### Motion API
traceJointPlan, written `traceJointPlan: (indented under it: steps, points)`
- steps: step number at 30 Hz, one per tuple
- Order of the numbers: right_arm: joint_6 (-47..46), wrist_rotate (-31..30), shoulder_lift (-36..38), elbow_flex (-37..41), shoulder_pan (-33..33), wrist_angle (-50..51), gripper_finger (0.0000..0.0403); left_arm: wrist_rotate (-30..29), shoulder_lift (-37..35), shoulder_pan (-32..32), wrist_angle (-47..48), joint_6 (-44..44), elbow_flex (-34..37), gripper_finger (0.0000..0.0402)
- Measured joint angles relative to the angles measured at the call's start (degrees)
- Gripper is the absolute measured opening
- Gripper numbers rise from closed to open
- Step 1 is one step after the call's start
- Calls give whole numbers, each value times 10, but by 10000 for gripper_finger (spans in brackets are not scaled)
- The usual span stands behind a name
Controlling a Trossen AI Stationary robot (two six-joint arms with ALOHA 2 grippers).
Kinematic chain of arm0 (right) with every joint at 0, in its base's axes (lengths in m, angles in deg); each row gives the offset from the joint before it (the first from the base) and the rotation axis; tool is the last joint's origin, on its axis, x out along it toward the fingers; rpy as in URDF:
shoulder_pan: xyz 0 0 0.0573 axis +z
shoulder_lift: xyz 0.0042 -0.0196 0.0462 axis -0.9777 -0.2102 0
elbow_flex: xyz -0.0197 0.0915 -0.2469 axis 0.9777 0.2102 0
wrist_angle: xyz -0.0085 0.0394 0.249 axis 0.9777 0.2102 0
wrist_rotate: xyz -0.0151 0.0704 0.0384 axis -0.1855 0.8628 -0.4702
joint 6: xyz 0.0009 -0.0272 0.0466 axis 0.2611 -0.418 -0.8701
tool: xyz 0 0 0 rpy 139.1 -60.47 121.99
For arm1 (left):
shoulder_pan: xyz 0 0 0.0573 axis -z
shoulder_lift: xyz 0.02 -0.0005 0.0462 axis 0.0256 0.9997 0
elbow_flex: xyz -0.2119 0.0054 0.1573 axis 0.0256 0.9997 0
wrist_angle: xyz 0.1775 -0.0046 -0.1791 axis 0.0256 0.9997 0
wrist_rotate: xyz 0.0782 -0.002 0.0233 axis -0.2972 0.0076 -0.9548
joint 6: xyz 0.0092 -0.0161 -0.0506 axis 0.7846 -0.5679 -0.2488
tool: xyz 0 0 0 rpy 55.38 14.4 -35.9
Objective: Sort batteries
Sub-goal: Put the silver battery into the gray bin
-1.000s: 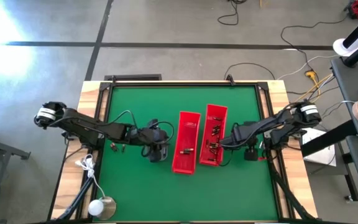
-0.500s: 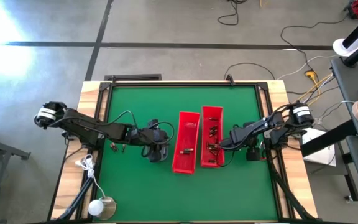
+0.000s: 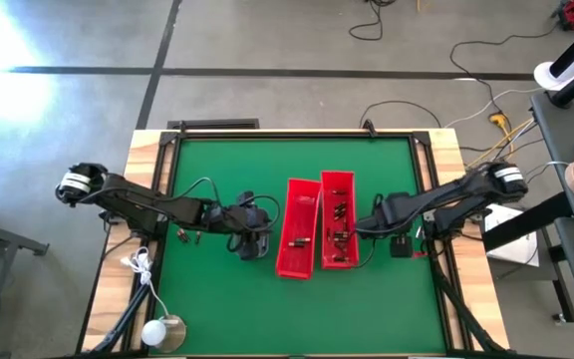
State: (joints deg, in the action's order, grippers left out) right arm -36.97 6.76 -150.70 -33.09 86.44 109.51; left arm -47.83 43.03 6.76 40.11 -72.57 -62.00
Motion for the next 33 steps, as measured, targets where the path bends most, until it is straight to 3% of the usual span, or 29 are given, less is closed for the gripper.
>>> traceJointPlan:
  steps: [6,9,17,22,33]
  points:
    - [-93,-69,75,-43,-5,140,229,0,13,0,-1,0,0,123]
    - [-122,-37,93,-39,-28,126,207,0,22,-2,-5,2,0,123]
    - [-14,-114,-13,24,-50,128,135,0,38,-2,-23,7,0,123]
    - [8,-91,-69,32,-51,130,95,1,36,-2,-19,5,0,123]
    - [6,-90,-80,32,-50,129,26,1,36,-2,-18,12,0,123]
